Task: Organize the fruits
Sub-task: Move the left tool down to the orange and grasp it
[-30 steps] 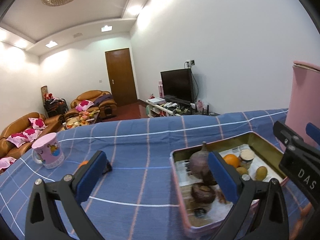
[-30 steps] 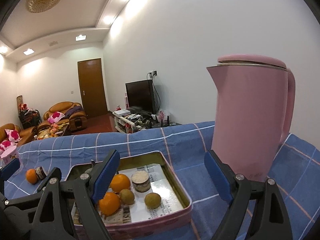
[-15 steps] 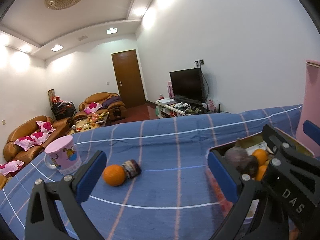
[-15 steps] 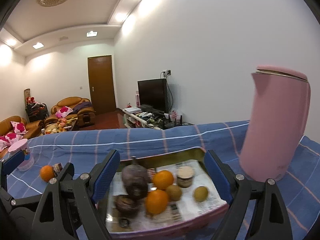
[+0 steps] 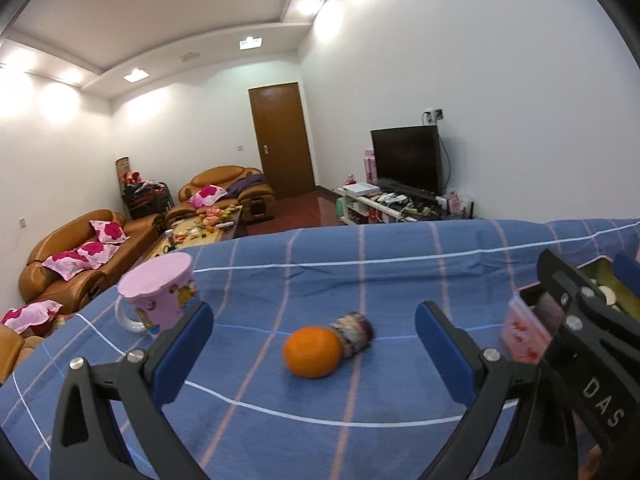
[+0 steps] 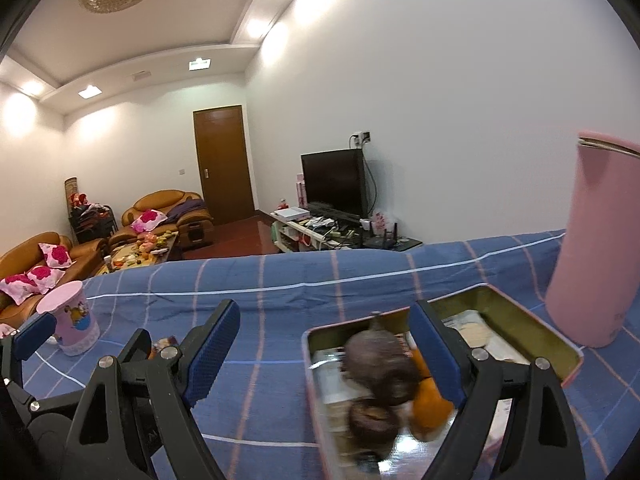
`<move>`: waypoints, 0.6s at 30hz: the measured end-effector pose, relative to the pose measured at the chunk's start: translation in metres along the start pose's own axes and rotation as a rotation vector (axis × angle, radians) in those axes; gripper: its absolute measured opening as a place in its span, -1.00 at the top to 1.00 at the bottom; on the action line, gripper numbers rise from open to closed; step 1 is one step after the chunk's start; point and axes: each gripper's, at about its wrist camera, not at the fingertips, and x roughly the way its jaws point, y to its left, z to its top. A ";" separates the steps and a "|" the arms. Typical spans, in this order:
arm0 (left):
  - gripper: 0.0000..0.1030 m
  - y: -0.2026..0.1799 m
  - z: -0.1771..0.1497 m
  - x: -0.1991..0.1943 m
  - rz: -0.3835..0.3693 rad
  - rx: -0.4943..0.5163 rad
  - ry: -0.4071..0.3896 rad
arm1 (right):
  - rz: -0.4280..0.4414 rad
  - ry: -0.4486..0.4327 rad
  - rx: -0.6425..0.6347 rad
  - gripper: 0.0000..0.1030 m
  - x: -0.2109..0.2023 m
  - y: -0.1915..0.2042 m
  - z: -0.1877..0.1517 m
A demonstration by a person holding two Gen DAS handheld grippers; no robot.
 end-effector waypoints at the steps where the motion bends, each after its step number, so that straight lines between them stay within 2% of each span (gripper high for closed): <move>1: -1.00 0.006 0.000 0.003 0.005 -0.004 0.005 | 0.003 0.002 0.002 -0.70 0.001 0.003 -0.001; 11: -1.00 0.066 -0.005 0.032 0.031 -0.095 0.100 | -0.006 0.028 0.010 -0.70 0.020 0.034 0.000; 14: -1.00 0.074 -0.007 0.041 0.026 -0.105 0.131 | 0.003 0.048 0.042 -0.70 0.028 0.035 0.001; 18: -1.00 0.065 -0.007 0.052 -0.040 -0.060 0.180 | 0.014 0.067 0.055 -0.70 0.034 0.036 0.000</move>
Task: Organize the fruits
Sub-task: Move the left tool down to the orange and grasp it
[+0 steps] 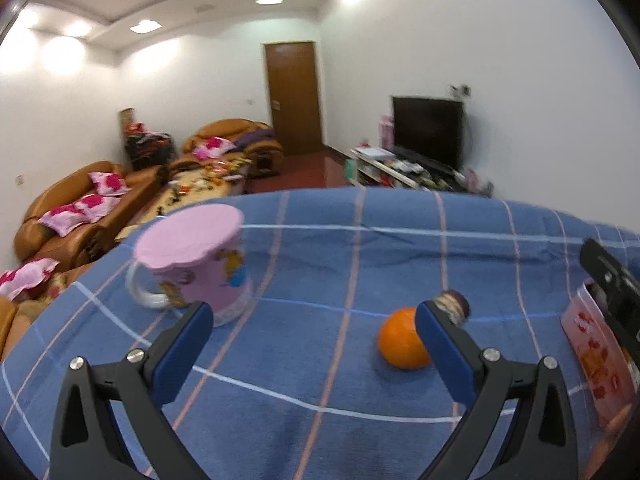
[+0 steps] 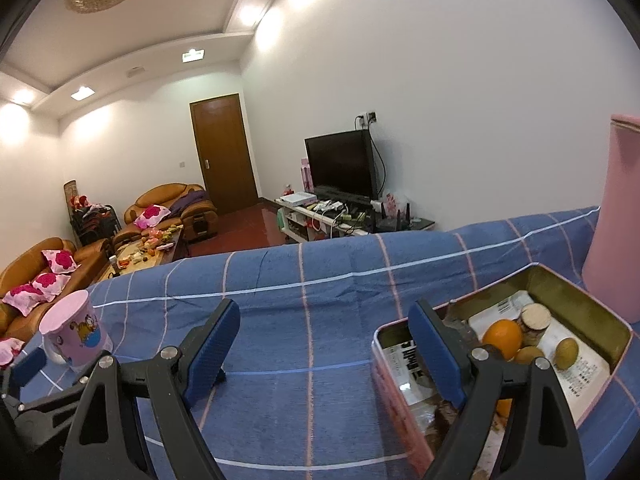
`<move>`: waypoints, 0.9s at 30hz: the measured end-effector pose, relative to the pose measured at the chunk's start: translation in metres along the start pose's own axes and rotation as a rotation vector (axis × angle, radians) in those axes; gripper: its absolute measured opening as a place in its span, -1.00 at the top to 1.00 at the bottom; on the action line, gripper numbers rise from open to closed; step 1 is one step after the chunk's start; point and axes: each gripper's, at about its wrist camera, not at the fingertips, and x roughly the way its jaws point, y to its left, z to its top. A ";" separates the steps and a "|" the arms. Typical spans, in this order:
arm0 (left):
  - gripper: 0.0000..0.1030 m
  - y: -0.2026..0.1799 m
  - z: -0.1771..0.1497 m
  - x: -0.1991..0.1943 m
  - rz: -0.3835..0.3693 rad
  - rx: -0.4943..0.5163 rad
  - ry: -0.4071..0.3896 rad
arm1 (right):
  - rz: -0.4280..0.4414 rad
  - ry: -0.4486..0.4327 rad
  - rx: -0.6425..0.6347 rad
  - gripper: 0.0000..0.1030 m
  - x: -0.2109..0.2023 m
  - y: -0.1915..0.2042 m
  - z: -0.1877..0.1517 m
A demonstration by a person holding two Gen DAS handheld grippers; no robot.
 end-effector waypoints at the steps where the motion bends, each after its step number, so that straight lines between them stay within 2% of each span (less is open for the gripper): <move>1: -0.99 -0.005 0.000 0.004 -0.012 0.026 0.018 | 0.005 0.003 0.002 -0.70 0.001 -0.001 0.001; 4: -0.99 -0.025 0.001 0.016 -0.033 0.117 0.076 | 0.017 0.010 0.011 -0.70 0.002 -0.002 0.001; 7: -0.88 -0.039 0.003 0.026 -0.031 0.177 0.112 | 0.031 0.022 0.017 -0.70 0.005 -0.003 0.001; 9: -0.87 -0.040 0.005 0.033 -0.038 0.175 0.140 | 0.037 0.029 0.017 -0.70 0.006 -0.003 0.001; 15: -0.82 -0.039 0.008 0.044 -0.119 0.130 0.187 | 0.057 0.058 0.009 -0.70 0.013 0.001 0.001; 21: -0.52 -0.047 0.006 0.056 -0.242 0.142 0.266 | 0.060 0.068 -0.002 -0.70 0.015 0.005 0.001; 23: -0.27 -0.043 0.006 0.058 -0.290 0.109 0.282 | 0.059 0.064 0.001 -0.70 0.014 0.004 0.002; 27: -0.05 -0.033 0.006 0.052 -0.340 0.054 0.283 | 0.060 0.068 0.004 -0.70 0.015 0.004 0.002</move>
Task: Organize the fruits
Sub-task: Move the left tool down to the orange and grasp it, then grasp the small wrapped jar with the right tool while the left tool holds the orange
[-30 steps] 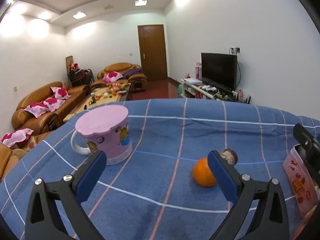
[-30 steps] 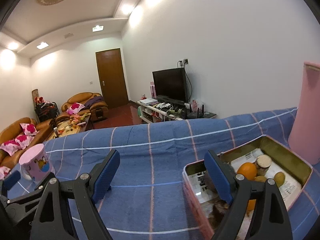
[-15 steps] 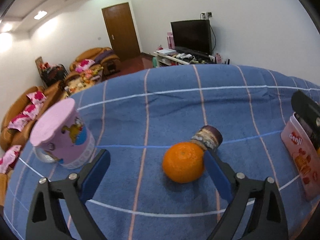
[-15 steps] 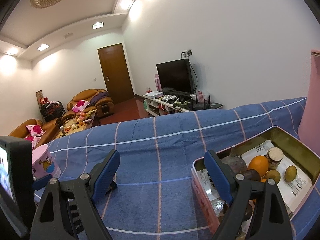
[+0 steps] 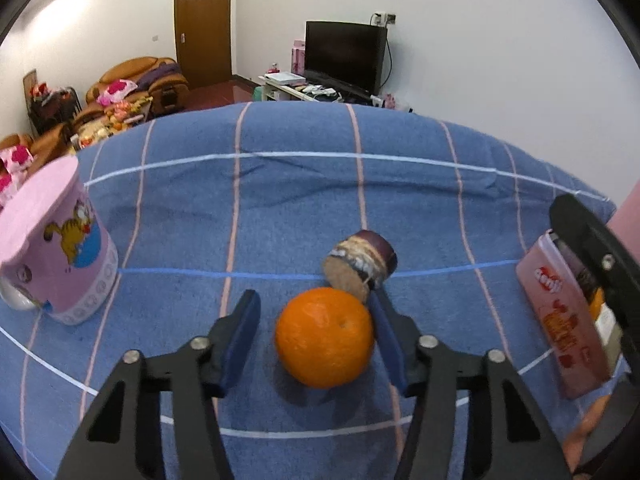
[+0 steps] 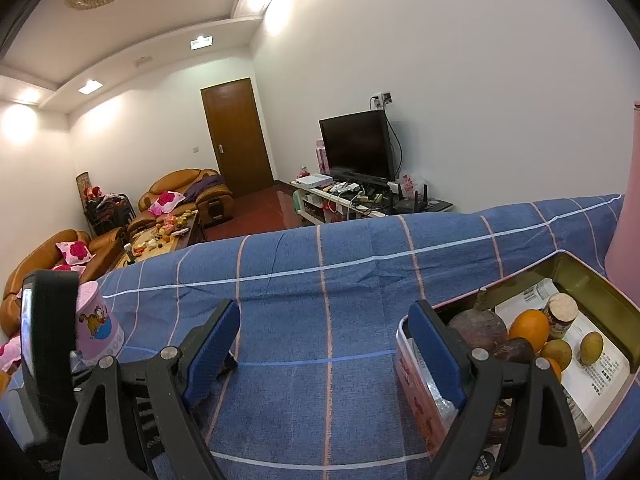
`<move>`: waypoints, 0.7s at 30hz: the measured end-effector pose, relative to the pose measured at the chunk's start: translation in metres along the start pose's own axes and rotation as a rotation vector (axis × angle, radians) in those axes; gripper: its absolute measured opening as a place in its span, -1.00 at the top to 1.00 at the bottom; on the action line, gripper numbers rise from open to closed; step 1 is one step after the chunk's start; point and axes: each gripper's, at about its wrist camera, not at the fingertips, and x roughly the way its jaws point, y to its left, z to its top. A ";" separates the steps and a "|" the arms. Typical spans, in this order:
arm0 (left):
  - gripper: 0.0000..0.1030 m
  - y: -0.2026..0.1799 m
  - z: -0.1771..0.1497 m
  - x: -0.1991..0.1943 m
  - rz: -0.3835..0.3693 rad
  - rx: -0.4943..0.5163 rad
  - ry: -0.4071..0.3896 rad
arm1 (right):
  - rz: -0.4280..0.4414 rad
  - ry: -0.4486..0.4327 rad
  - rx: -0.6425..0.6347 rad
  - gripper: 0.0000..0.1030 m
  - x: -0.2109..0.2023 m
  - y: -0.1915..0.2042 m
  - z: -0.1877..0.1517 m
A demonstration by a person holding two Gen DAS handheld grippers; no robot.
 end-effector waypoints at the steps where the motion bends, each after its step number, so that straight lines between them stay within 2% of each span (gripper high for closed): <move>1: 0.06 0.001 -0.001 -0.001 -0.020 -0.007 0.000 | 0.001 0.002 -0.001 -0.70 0.000 0.000 0.000; 7: 0.07 0.001 -0.010 -0.010 -0.011 -0.010 -0.002 | 0.004 0.006 -0.024 -0.70 0.001 0.005 0.000; 9: -0.01 -0.002 -0.013 -0.009 -0.006 0.009 0.020 | 0.007 0.009 -0.033 -0.70 0.001 0.007 0.000; 10: -0.12 -0.004 -0.014 -0.005 0.006 0.010 0.039 | 0.006 0.009 -0.036 -0.70 0.002 0.008 0.000; 12: -0.13 -0.008 -0.012 -0.003 0.033 0.022 0.038 | 0.005 0.010 -0.038 -0.70 0.002 0.009 0.000; 14: 0.09 -0.007 -0.012 -0.004 0.010 0.005 0.029 | 0.005 0.009 -0.037 -0.70 0.002 0.009 0.000; 18: 0.10 0.006 -0.010 -0.007 0.004 -0.058 0.016 | 0.021 0.028 -0.034 -0.70 0.005 0.009 -0.001; 20: 0.11 0.009 -0.011 -0.010 0.044 -0.077 0.000 | 0.036 0.052 -0.035 -0.70 0.010 0.012 -0.001; 21: 0.11 0.011 -0.011 -0.012 0.099 -0.084 -0.011 | 0.048 0.068 -0.036 -0.70 0.013 0.015 -0.001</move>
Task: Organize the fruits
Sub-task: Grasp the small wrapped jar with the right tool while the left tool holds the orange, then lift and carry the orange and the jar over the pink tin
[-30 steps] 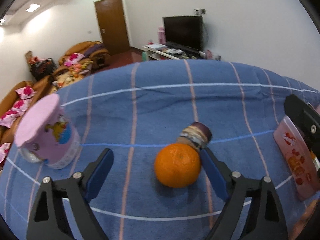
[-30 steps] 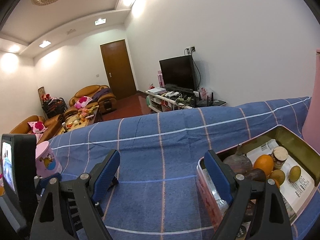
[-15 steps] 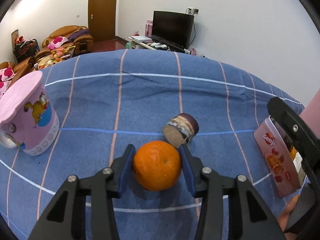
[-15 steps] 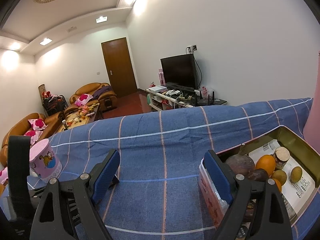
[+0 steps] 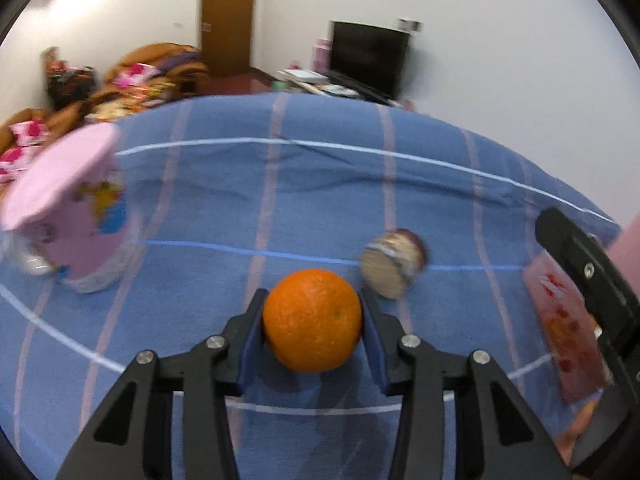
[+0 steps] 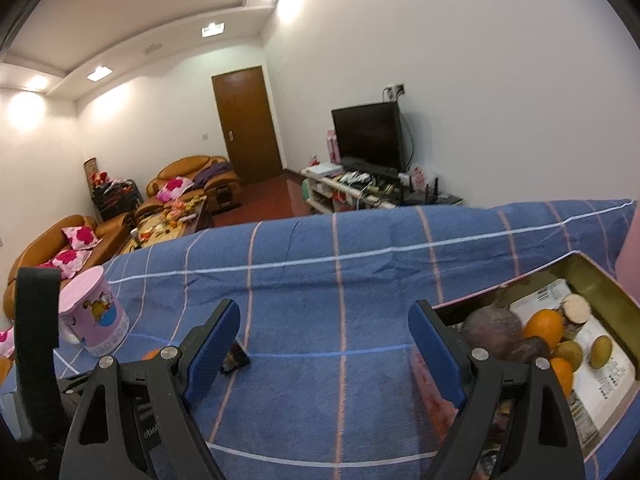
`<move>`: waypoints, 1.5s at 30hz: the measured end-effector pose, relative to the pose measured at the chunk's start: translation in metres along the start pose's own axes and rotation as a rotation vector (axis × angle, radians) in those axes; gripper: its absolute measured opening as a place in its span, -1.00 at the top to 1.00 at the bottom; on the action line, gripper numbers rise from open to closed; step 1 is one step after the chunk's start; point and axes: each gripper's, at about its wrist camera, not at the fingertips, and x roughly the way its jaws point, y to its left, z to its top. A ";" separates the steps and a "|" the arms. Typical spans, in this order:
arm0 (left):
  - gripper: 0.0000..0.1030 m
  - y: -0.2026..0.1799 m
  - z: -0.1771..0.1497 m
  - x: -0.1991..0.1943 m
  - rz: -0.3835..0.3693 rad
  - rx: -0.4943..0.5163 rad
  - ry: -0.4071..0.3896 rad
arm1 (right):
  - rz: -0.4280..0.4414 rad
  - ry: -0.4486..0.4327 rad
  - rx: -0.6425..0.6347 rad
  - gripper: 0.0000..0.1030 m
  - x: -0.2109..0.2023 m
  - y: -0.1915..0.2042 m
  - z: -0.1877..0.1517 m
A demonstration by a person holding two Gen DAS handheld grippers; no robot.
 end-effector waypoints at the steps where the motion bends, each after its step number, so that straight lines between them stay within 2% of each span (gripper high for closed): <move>1: 0.11 0.003 -0.001 -0.002 0.044 -0.003 -0.012 | 0.016 0.017 -0.002 -0.70 0.004 0.003 0.000; 3: 0.11 0.013 -0.001 -0.006 0.112 -0.029 -0.035 | 0.053 0.066 -0.014 -0.70 0.018 0.012 0.000; 5: 0.11 0.026 0.000 -0.004 0.139 -0.077 -0.020 | 0.091 0.134 -0.034 -0.70 0.035 0.024 0.000; 8: 0.11 0.041 -0.001 0.002 0.131 -0.128 0.008 | 0.129 0.230 -0.059 -0.70 0.056 0.039 -0.003; 12: 0.11 0.040 -0.001 0.005 0.146 -0.113 0.010 | 0.165 0.326 -0.065 -0.69 0.080 0.054 -0.007; 17: 0.10 0.035 -0.001 0.009 0.162 -0.089 0.016 | 0.199 0.383 -0.054 -0.42 0.095 0.062 -0.011; 21: 0.10 0.033 0.002 0.009 0.168 -0.079 0.019 | 0.178 0.380 -0.067 -0.36 0.095 0.066 -0.012; 25: 0.10 0.033 0.002 0.009 0.158 -0.081 0.020 | 0.185 0.382 -0.055 -0.13 0.095 0.063 -0.011; 27: 0.09 0.033 0.004 0.010 0.152 -0.075 0.020 | 0.189 0.385 -0.061 -0.11 0.095 0.062 -0.009; 29: 0.09 0.037 0.005 0.010 0.142 -0.084 0.020 | 0.172 0.388 -0.088 0.03 0.094 0.062 -0.009; 34: 0.09 0.038 0.004 0.011 0.149 -0.086 0.020 | 0.096 0.397 -0.228 0.06 0.093 0.076 -0.013; 35: 0.09 0.038 0.004 0.010 0.151 -0.085 0.020 | 0.085 0.396 -0.246 0.12 0.092 0.079 -0.013; 36: 0.09 0.038 0.003 0.010 0.150 -0.086 0.020 | 0.087 0.394 -0.247 0.14 0.091 0.079 -0.012; 37: 0.09 0.038 0.003 0.010 0.149 -0.087 0.020 | 0.093 0.393 -0.240 0.26 0.091 0.077 -0.011; 39: 0.09 0.038 0.003 0.011 0.149 -0.087 0.020 | 0.107 0.388 -0.227 0.27 0.089 0.074 -0.009; 41: 0.09 0.039 0.003 0.010 0.145 -0.093 0.018 | 0.127 0.364 -0.220 0.27 0.084 0.074 -0.008; 45: 0.09 0.051 0.002 0.007 0.182 -0.163 -0.004 | 0.178 0.236 -0.251 0.28 0.058 0.082 -0.004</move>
